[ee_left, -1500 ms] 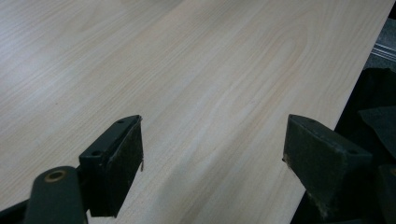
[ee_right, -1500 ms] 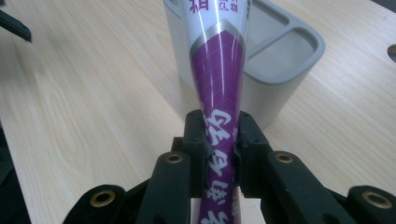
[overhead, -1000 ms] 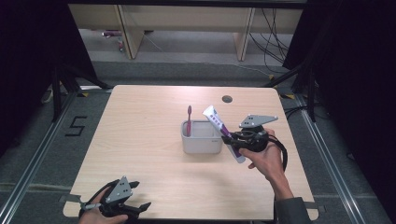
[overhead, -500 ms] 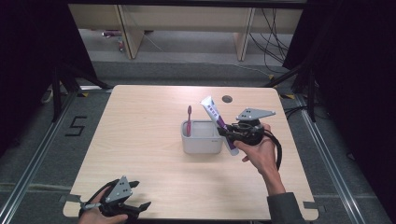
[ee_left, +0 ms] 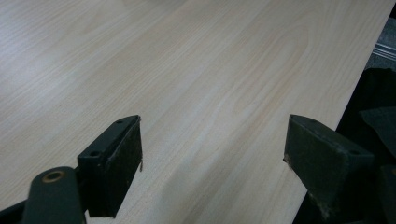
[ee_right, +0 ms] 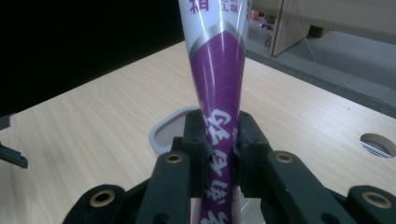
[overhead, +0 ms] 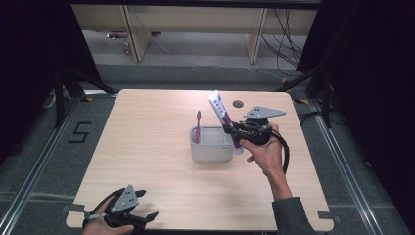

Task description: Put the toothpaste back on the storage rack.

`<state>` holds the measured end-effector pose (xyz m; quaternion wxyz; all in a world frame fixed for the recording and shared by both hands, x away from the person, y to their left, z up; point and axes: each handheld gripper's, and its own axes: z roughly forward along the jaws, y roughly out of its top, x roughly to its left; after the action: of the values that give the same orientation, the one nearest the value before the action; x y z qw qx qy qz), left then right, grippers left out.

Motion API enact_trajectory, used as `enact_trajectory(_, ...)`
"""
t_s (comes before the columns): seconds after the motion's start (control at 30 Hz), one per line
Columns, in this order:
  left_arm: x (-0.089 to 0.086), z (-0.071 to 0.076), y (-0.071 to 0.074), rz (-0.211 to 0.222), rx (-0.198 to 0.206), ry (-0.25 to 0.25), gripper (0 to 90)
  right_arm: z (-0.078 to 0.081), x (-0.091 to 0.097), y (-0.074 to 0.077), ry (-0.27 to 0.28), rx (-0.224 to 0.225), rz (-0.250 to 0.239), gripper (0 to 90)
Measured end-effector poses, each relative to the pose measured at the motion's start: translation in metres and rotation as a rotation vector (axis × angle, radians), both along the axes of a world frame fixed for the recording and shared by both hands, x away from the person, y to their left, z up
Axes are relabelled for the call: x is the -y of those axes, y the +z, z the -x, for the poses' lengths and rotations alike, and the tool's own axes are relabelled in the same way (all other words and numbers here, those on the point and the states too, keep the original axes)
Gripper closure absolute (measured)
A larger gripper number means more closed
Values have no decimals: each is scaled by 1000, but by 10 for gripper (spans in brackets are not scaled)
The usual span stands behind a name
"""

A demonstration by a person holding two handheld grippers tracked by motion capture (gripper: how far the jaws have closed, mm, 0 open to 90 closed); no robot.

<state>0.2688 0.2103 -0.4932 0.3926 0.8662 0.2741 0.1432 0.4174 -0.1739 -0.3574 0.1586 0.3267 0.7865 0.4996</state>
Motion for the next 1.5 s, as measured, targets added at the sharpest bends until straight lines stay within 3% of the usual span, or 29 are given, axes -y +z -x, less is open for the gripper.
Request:
enact_trajectory(0.13, 0, -1, -1, 1, 8, 3, 187, -7, -4, -1, 13, 24, -23, 774)
enact_trajectory(0.17, 0, 0, 0, 4, 2, 2, 187, -6, -5, -1, -11, 15, -31, 773)
enact_trajectory(0.3, 1, 0, -1, -1, 8, -1, 187, -12, -9, -4, -7, 20, -57, 774)
enact_trajectory(0.37, 1, 1, -1, 3, 6, -1, 187, -15, -12, -5, 3, 38, -55, 774)
enact_trajectory(0.73, 0, 0, 0, -15, 6, -2, 187, -32, -33, -5, 4, 40, -56, 774)
enact_trajectory(0.8, 1, 1, 0, 11, -1, -5, 187, -35, -36, -7, 17, 48, -50, 773)
enact_trajectory(0.9, -2, 0, 1, -22, 7, -7, 187, -40, -38, -10, 16, 42, -57, 773)
enact_trajectory(1.0, 0, 0, -1, 6, 6, -5, 187, -42, -41, -12, 15, 36, -58, 773)
enact_trajectory(1.07, -1, 0, 1, -21, 4, -7, 187, -44, -42, -14, 13, 27, -67, 773)
enact_trajectory(1.3, -1, 0, 0, -13, 9, -10, 187, -52, -48, -22, 18, 32, -69, 773)
enact_trajectory(1.33, -1, 0, 1, -25, 1, -11, 187, -53, -48, -24, 16, 46, -49, 773)
enact_trajectory(1.37, -2, 0, 2, -29, -3, -12, 187, -54, -49, -26, 15, 31, -55, 773)
enact_trajectory(1.5, -1, 1, 0, 1, 8, -8, 187, -57, -51, -34, 28, 24, -58, 773)
